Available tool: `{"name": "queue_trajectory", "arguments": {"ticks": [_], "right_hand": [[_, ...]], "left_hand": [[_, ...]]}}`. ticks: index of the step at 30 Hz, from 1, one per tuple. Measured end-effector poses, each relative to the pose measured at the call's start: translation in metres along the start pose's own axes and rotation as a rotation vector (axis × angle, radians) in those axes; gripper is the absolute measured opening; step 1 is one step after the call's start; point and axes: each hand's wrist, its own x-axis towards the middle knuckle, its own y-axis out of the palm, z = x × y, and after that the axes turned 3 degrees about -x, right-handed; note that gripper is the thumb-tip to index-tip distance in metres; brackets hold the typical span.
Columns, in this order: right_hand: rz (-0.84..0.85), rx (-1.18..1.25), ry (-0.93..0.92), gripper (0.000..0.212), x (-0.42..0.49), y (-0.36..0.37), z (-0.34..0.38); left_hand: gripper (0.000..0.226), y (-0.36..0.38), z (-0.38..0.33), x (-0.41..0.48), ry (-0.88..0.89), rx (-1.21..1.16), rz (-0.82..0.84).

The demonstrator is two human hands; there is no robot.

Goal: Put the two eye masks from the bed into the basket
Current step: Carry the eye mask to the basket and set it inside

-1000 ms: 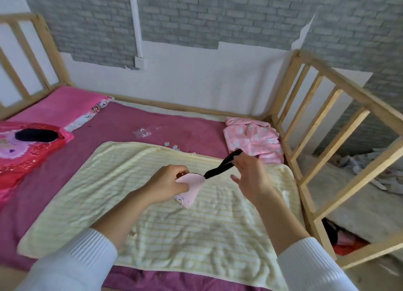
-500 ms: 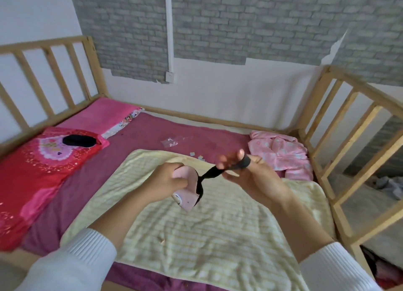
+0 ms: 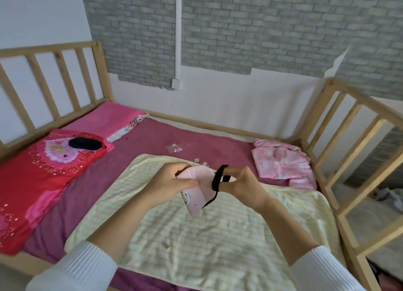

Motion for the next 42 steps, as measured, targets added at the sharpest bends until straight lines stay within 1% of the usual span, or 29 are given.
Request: {"name": "queue_trajectory", "arguments": {"ticks": [2, 3, 5, 6, 8, 9, 11, 13, 16, 18, 20, 21, 23, 25, 26, 28, 31, 34, 36, 39, 41, 42], "right_hand": [[-0.085, -0.067, 0.033, 0.019, 0.002, 0.005, 0.005], [-0.119, -0.130, 0.047, 0.020, 0.003, 0.007, 0.006], [-0.153, -0.328, 0.078, 0.026, 0.005, 0.016, 0.007], [-0.159, -0.427, 0.065, 0.024, 0.005, 0.021, 0.008], [-0.168, -0.567, 0.010, 0.009, 0.008, 0.031, 0.010], [-0.167, -0.615, -0.026, 0.006, 0.009, 0.036, 0.011], [-0.131, -0.703, -0.080, 0.014, 0.012, 0.048, 0.016], [-0.075, -0.741, -0.135, 0.022, 0.016, 0.061, 0.023], [0.043, -0.691, -0.238, 0.018, 0.020, 0.088, 0.035], [0.122, -0.634, -0.310, 0.012, 0.023, 0.113, 0.042], [0.176, -0.572, -0.362, 0.009, 0.027, 0.142, 0.051], [0.198, -0.530, -0.367, 0.008, 0.030, 0.156, 0.056], [0.274, -0.426, -0.350, 0.004, 0.035, 0.187, 0.069], [0.371, -0.308, -0.353, 0.004, 0.038, 0.217, 0.083], [0.412, -0.236, -0.362, 0.006, 0.039, 0.233, 0.091], [0.491, -0.098, -0.338, 0.003, 0.041, 0.267, 0.106], [0.562, -0.027, -0.313, 0.018, 0.045, 0.321, 0.137], [0.686, -0.057, -0.373, 0.026, 0.058, 0.382, 0.171], [0.776, -0.054, -0.390, 0.024, 0.067, 0.423, 0.198], [0.954, -0.061, -0.383, 0.024, 0.080, 0.490, 0.239], [1.053, -0.095, -0.418, 0.022, 0.087, 0.538, 0.266], [1.099, -0.090, -0.428, 0.023, 0.090, 0.561, 0.281]], "left_hand": [[0.020, -0.003, 0.002, -0.002, -0.004, -0.072, -0.049], [0.022, -0.004, 0.003, -0.003, -0.007, -0.085, -0.112], [0.019, -0.006, 0.001, -0.007, 0.020, -0.042, -0.255], [0.016, -0.005, 0.000, -0.010, 0.061, -0.014, -0.283], [0.012, -0.002, -0.003, -0.016, 0.112, 0.026, -0.239], [0.012, 0.000, -0.004, -0.020, 0.094, 0.046, -0.201], [0.012, -0.001, -0.003, -0.029, 0.021, 0.102, -0.158], [0.011, -0.006, 0.001, -0.042, -0.056, 0.128, -0.156], [0.011, -0.023, 0.008, -0.069, -0.122, 0.052, -0.177], [0.010, -0.036, 0.014, -0.092, -0.176, 0.041, -0.260], [0.009, -0.052, 0.023, -0.118, -0.223, -0.007, -0.382], [0.007, -0.062, 0.029, -0.132, -0.264, -0.056, -0.478], [0.014, -0.085, 0.043, -0.163, -0.392, -0.189, -0.758], [0.021, -0.110, 0.057, -0.198, -0.549, -0.416, -1.040], [0.024, -0.121, 0.062, -0.216, -0.615, -0.551, -1.143], [0.027, -0.139, 0.073, -0.250, -0.654, -0.747, -1.271], [0.022, -0.162, 0.082, -0.294, -0.648, -0.793, -1.311], [0.013, -0.196, 0.089, -0.331, -0.596, -0.780, -1.394], [0.010, -0.227, 0.095, -0.359, -0.548, -0.718, -1.465], [0.009, -0.280, 0.107, -0.406, -0.460, -0.601, -1.529], [0.008, -0.319, 0.115, -0.441, -0.443, -0.527, -1.523], [0.012, -0.339, 0.119, -0.457, -0.456, -0.496, -1.501]]}}
